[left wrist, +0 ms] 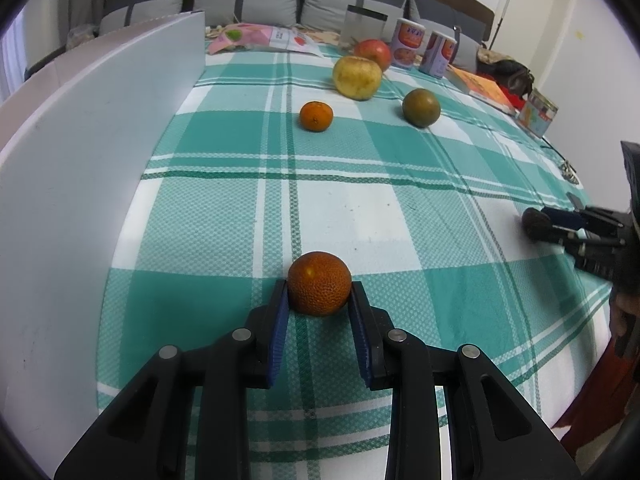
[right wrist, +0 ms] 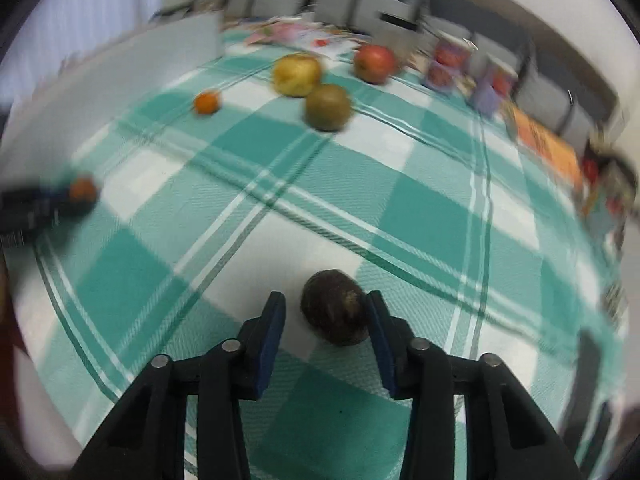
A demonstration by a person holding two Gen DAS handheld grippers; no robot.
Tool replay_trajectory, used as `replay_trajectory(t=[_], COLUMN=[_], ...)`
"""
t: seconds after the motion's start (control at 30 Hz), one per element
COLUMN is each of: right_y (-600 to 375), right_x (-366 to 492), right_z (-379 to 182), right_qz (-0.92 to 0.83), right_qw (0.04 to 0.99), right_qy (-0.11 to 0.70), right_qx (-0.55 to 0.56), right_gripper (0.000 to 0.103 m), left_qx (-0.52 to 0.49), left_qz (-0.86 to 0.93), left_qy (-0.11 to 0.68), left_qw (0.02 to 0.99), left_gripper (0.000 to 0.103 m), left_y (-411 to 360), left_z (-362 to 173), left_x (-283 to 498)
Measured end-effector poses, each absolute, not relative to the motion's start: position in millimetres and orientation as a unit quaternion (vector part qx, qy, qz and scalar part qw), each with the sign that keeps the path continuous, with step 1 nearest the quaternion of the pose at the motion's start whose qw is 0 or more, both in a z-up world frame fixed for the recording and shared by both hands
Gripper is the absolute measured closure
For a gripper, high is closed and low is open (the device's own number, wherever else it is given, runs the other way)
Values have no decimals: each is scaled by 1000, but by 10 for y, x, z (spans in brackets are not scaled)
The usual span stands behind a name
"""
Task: Organize fruits
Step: 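Grasp the mangosteen with the right tool while the left tool holds the orange, then carry the orange and mangosteen into the white box and open both tools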
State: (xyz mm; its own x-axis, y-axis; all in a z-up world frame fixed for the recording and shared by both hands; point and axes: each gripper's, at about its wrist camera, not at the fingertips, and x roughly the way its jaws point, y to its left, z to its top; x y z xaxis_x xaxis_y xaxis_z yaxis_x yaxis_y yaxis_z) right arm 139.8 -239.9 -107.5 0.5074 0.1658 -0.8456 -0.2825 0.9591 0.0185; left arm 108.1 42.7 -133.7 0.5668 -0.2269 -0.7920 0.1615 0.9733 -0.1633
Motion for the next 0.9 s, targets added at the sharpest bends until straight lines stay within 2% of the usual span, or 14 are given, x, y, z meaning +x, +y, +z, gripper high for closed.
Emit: replay_trajectory(t=[0.17,0.3,0.5,0.53,0.57,0.63,0.67,0.8,0.9], right_y=[-3114,-3497,-3609,-3586,-3583,-3474,-3411,-3165,-3118], right_x=[1540,1549,1424,1361,1298,1124,1038,694,707], right_z=[-1083,-1093,-989,-959,-938,-894,-888,-981,-1084], right_qz=[87,41,1,-5,-8,-12,-12,-9,1], right_qw=[856,845,859,865,870,885,892,908,899], right_qy=[484,480,472,464,456,437,429,412,433], right_qx=[162,234,198,192,186,161,145,82,62], right_gripper=[69,69,66,58,46,30,26,24,24], left_qx=[-50,-56,-67,-81,-90,-113,-120,-122,-99], left_qz=[-114,-118,-132,-137,-140,-148,-151,-160,-162], left_qy=[454,454,458,460,459,452,448,445,451], left_qw=[882,881,877,874,873,873,873,873,872], left_gripper=[73,73,70,65,61,37,34,32,35], left_y=[465,474,473,509,536,635,677,783,716], left_z=[-1336,-1336,-1326,-1302,-1279,-1187,-1147,-1053,-1102], left_x=[1088,1098,1107,1112,1114,1105,1096,1066,1048])
